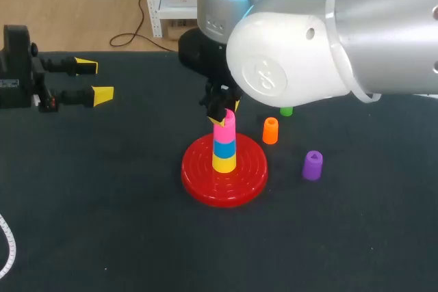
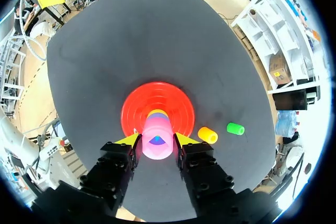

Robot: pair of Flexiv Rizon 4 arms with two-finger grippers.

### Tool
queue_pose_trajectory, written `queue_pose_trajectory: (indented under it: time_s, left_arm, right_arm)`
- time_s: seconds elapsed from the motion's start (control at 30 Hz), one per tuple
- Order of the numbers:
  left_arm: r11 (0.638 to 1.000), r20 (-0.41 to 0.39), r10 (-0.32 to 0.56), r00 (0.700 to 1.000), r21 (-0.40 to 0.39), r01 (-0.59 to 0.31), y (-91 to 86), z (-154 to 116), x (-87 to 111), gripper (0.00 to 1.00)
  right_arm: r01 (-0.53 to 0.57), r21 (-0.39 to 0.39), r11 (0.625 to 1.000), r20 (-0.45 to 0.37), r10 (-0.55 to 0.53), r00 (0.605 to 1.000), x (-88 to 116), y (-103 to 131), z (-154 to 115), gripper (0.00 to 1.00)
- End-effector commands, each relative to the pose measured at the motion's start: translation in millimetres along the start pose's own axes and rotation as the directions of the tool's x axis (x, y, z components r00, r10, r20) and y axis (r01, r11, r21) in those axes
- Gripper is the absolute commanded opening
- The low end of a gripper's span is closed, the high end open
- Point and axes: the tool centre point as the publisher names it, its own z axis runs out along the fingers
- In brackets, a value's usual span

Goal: Pick up and stack the cylinders on the red base in this order: pink,purple,orange,green

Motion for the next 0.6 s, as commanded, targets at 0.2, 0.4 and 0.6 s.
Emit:
queue_pose_trajectory:
  time_s: [0.2,0.4,0.6]
  left_arm:
    - [1.000,0.008,0.003,1.000,-0.003,-0.003,0.4,1,2.0,1.00]
    - [1.000,0.008,0.003,1.000,-0.003,-0.003,0.4,1,2.0,1.00]
    - [1.000,0.008,0.003,1.000,-0.003,-0.003,0.4,1,2.0,1.00]
  right_arm:
    - [-0.016,0.000,1.000,0.039,0.016,0.999,2,1,3,1.00]
    - [-0.022,0.012,1.000,0.090,0.021,0.996,7,0,-24,1.00]
    - [-0.069,0.028,0.997,0.133,0.065,0.989,18,-12,-50,1.00]
